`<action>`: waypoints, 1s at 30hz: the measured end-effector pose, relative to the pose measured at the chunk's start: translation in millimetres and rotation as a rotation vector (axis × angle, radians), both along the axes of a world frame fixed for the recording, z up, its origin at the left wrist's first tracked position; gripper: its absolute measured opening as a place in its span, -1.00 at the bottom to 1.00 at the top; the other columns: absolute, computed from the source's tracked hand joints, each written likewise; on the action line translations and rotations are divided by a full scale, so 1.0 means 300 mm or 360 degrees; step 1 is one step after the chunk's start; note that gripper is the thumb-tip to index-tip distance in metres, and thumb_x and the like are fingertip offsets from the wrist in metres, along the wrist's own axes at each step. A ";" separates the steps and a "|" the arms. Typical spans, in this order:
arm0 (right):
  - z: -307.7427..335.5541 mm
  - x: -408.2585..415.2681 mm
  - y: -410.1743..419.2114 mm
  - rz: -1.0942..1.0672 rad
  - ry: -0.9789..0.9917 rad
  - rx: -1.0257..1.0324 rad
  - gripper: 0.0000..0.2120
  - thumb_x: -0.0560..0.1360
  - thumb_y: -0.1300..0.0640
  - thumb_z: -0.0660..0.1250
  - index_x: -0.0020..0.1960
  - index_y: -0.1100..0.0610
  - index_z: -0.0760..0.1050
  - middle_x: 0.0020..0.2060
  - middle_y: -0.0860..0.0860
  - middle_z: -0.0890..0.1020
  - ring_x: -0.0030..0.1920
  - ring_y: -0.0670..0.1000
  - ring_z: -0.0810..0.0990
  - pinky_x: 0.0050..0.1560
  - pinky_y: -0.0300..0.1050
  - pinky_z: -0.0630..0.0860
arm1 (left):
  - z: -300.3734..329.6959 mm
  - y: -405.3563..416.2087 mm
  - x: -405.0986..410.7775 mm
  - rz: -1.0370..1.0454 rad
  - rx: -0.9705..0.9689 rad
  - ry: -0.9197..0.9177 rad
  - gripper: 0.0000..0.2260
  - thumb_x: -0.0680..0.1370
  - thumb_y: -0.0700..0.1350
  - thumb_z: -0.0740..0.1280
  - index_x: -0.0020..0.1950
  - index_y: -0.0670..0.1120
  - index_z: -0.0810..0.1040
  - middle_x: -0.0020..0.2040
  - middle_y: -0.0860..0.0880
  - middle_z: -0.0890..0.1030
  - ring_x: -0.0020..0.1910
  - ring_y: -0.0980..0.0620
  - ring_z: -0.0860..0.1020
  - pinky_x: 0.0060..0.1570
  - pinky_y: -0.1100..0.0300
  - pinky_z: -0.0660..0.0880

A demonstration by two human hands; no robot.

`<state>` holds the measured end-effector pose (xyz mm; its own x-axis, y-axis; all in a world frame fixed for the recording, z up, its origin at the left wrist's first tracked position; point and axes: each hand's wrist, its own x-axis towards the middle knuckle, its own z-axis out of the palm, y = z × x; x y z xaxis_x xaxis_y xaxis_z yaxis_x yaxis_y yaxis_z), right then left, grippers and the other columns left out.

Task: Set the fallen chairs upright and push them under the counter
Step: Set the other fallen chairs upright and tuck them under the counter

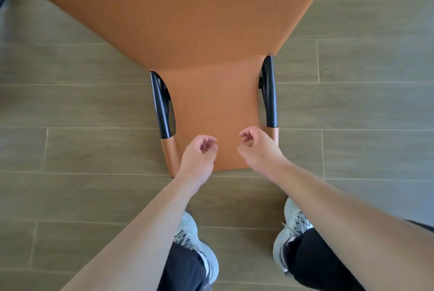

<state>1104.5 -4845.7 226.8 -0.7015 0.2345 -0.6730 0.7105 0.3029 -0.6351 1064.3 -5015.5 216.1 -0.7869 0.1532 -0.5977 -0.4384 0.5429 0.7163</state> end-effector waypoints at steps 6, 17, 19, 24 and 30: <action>-0.459 0.054 -0.004 0.0586 -0.0077 0.0252 -0.53 0.49 -0.01 0.31 0.37 -0.08 0.32 0.23 -0.15 0.31 -0.11 -0.14 0.50 -0.23 -0.21 0.46 | -0.469 -0.057 0.057 -0.0407 -0.0324 0.0063 -0.89 0.60 -0.12 0.26 0.04 0.10 0.49 0.03 0.05 0.52 -0.09 0.20 0.48 -0.04 0.24 0.44; -0.799 0.128 0.049 0.1380 0.0104 0.0908 -0.42 0.41 0.10 0.29 0.38 -0.01 0.21 0.40 0.06 0.14 0.35 0.14 0.24 0.33 0.08 0.32 | -0.815 -0.102 0.085 -0.1258 -0.0849 0.0557 -0.56 0.56 0.03 0.28 0.41 0.03 0.30 0.30 0.03 0.29 0.26 0.01 0.33 0.20 0.08 0.39; -0.832 0.143 0.067 0.1494 0.0125 0.1010 -0.36 0.39 0.10 0.32 0.42 -0.02 0.15 0.45 0.08 0.06 0.42 0.14 0.15 0.41 0.11 0.24 | -0.846 -0.119 0.092 -0.1381 -0.0951 0.0665 -0.47 0.54 0.08 0.30 0.45 0.03 0.22 0.36 -0.01 0.23 0.32 -0.04 0.30 0.26 0.03 0.37; -0.881 0.167 0.099 0.1729 0.0090 0.1238 -0.19 0.48 0.12 0.24 0.57 -0.03 -0.16 0.52 0.14 -0.23 0.53 0.19 -0.21 0.51 0.16 -0.10 | -0.902 -0.172 0.119 -0.1747 -0.1237 0.0870 -0.15 0.48 0.13 0.40 0.56 0.07 -0.11 0.53 -0.16 0.00 0.48 -0.17 0.04 0.40 -0.13 0.23; -0.933 0.198 0.068 0.2083 0.0011 0.1479 -0.08 0.58 0.12 0.14 0.40 0.12 -0.67 0.37 0.24 -0.62 0.50 0.30 -0.43 0.42 0.42 -0.22 | -0.923 -0.204 0.060 -0.2234 -0.1426 0.1178 -0.12 0.55 -0.08 0.26 0.55 -0.01 -0.42 0.54 -0.26 -0.37 0.53 -0.29 -0.28 0.44 -0.30 -0.05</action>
